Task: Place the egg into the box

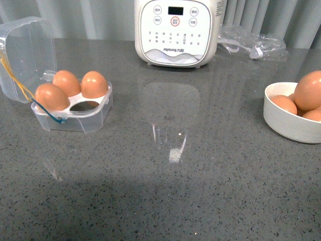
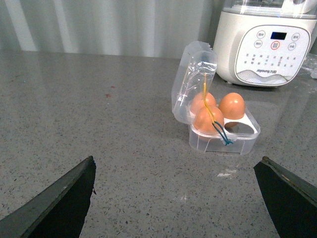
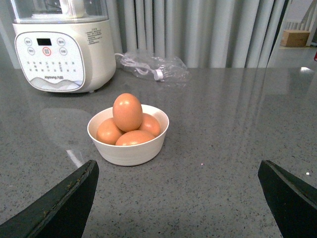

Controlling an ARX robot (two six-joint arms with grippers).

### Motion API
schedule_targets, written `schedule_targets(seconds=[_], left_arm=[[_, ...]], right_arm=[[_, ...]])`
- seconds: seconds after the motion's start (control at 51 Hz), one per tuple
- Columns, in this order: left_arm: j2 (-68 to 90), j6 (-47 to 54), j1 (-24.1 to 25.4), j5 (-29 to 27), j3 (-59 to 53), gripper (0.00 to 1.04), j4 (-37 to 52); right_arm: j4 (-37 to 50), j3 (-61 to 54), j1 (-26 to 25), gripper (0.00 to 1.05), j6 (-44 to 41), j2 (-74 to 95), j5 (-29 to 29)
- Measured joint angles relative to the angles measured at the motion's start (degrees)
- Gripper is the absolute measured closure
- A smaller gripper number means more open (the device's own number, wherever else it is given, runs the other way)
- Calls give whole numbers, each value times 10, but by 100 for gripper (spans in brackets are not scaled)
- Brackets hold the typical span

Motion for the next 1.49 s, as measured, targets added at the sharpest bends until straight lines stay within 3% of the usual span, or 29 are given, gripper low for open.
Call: schedule_targets(seconds=[0.235,0.275,0.353,0.392,0.471,0.745,0.941,1.49], left_arm=[[0,0,0,0,0,7,0],[0,0,0,0,0,7,0],[0,0,0,-1,0,7,0],[0,0,0,0,0,7,0],[0,0,0,0,0,7,0],[0,0,0,0,0,7,0],[0,0,0,0,0,7,0],[0,0,0,0,0,7,0]], right_arm=[[0,0,0,7,0,0,0],[-12,4,11,7,15,8,32],[20,35,77,7,93,109,181],[45,46,88,7,94,147,188],[96,73,95,7,79,231,164],[200,146,93,7,-45,480,-15],[249,186,74,7,-87,577,-35],[318,227,36,7,-89,702,-79]])
